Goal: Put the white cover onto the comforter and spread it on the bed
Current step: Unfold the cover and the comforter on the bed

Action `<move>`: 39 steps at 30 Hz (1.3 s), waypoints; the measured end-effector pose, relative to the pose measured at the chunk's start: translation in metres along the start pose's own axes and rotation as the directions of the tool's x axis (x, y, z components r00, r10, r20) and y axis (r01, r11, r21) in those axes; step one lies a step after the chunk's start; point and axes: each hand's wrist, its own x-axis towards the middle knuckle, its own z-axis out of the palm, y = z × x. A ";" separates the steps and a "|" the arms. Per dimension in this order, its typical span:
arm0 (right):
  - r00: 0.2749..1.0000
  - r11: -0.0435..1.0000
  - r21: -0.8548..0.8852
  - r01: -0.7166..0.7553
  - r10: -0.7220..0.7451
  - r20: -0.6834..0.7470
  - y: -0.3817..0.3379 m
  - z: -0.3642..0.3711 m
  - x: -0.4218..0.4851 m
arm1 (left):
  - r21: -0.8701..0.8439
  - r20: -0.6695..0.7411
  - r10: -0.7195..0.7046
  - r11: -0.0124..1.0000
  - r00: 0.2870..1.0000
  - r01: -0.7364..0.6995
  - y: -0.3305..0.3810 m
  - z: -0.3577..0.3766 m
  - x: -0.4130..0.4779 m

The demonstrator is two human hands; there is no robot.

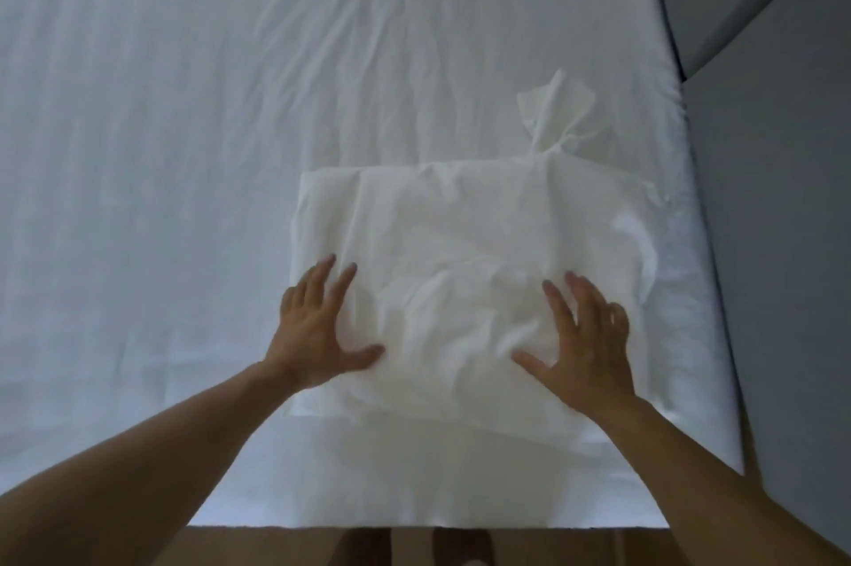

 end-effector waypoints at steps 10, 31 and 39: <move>0.920 0.955 -0.054 0.292 -0.265 0.290 -0.076 0.032 -0.040 | 0.300 0.356 0.508 0.733 0.784 -0.611 0.006 -0.004 0.000; 0.980 0.966 -0.216 -0.144 0.109 -0.168 0.012 -0.182 0.164 | 0.480 0.093 0.299 0.822 0.950 -0.306 0.095 -0.212 0.151; 0.887 0.967 -0.116 -0.226 0.155 -0.435 0.040 -0.229 0.290 | 0.393 -0.380 0.066 0.915 0.923 0.096 0.108 -0.258 0.228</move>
